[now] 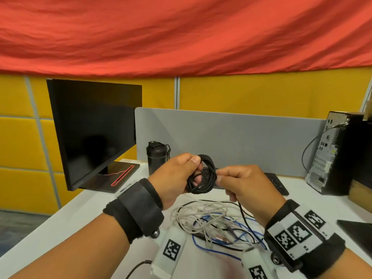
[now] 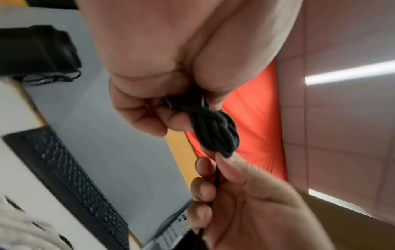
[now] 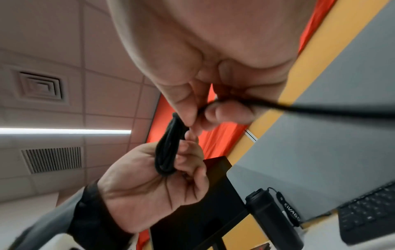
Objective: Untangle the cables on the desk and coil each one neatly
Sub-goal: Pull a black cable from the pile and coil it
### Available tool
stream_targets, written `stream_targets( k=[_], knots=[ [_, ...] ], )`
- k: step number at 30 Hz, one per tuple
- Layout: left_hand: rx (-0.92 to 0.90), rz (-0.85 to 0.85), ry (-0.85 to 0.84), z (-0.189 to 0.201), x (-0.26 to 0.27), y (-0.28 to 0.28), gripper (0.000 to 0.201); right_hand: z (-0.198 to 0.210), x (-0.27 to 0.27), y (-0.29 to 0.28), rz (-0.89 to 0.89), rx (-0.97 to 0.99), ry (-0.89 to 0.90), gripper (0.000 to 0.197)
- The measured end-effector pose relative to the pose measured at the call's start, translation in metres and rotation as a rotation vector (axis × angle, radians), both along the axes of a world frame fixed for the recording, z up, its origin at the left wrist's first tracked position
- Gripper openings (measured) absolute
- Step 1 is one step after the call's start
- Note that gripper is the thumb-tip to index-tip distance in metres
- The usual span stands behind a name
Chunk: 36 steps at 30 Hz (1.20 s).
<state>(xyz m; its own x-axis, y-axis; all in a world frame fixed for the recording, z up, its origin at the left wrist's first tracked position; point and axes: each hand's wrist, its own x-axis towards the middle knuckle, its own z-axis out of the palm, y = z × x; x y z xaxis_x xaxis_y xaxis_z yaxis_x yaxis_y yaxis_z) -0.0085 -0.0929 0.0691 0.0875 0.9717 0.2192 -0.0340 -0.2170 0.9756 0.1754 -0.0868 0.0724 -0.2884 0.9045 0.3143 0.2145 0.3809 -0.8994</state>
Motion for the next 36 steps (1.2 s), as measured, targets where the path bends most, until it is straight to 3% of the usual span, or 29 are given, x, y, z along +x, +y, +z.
stream_targets(
  k=[2,4,6,8,11,14,17,20,22,25,27,30,32,36],
  knots=[
    [0.1,0.135,0.141,-0.003,0.005,0.002,0.022,-0.005,0.005,-0.002,-0.105,0.142,-0.131,0.015],
    [0.163,0.209,0.207,-0.005,0.009,0.004,0.01,-0.005,0.005,-0.008,-0.269,0.552,-0.201,0.01],
    [0.186,0.18,0.213,-0.006,0.012,0.003,0.011,-0.003,0.001,-0.015,-0.243,0.83,-0.304,0.018],
    [0.196,0.118,0.193,-0.006,0.016,0.001,0.02,-0.004,-0.002,-0.017,-0.223,0.889,-0.457,0.033],
    [0.208,0.101,0.187,-0.004,0.018,-0.002,0.023,-0.008,-0.004,-0.014,-0.268,0.901,-0.523,0.033],
    [0.232,0.075,0.26,-0.004,0.018,-0.009,0.014,-0.013,-0.006,-0.013,-0.126,0.676,-0.307,0.032],
    [0.227,-0.008,0.358,0.0,0.017,-0.014,0.016,-0.004,-0.005,-0.008,0.077,0.032,0.15,0.037],
    [0.179,-0.159,0.442,0.011,0.008,-0.014,0.022,0.005,0.003,0.0,0.138,-0.294,0.228,0.036],
    [0.181,-0.197,0.636,0.018,0.002,-0.013,0.028,0.011,0.008,0.004,0.142,-0.358,0.272,0.024],
    [0.337,-0.09,1.088,0.021,0.0,-0.01,0.026,0.017,0.014,0.007,0.17,-0.286,0.25,0.019],
    [0.422,-0.03,1.24,0.019,0.002,-0.008,0.022,0.021,0.015,0.008,0.215,-0.244,0.282,0.015],
    [0.478,0.012,1.334,0.014,0.004,-0.009,0.022,0.025,0.018,0.012,0.317,-0.333,0.45,0.012],
    [0.47,0.008,1.309,0.012,0.005,-0.011,0.03,0.028,0.024,0.017,0.363,-0.434,0.557,0.016],
    [0.353,-0.107,1.196,0.01,0.001,-0.023,0.077,0.03,0.035,0.033,0.313,-0.506,0.608,0.021]
  ],
)
